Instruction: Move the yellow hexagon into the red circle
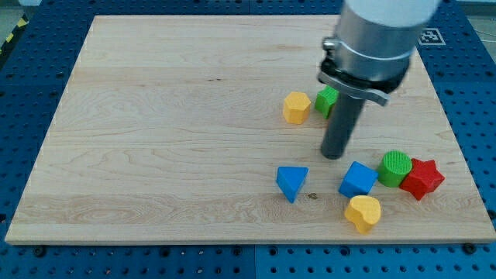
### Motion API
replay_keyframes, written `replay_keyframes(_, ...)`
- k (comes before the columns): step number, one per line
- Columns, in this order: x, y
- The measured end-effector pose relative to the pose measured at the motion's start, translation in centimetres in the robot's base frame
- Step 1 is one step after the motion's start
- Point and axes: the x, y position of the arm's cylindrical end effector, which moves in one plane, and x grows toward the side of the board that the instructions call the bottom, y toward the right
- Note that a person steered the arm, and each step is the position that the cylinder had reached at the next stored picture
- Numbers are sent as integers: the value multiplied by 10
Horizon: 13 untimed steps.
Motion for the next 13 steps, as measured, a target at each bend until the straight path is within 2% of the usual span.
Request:
replay_keyframes(2,-20,-66)
replay_keyframes(3,-35,-75)
replay_keyframes(6,-82,-61)
replay_keyframes(8,-80,-55)
replay_keyframes(13,-70,37)
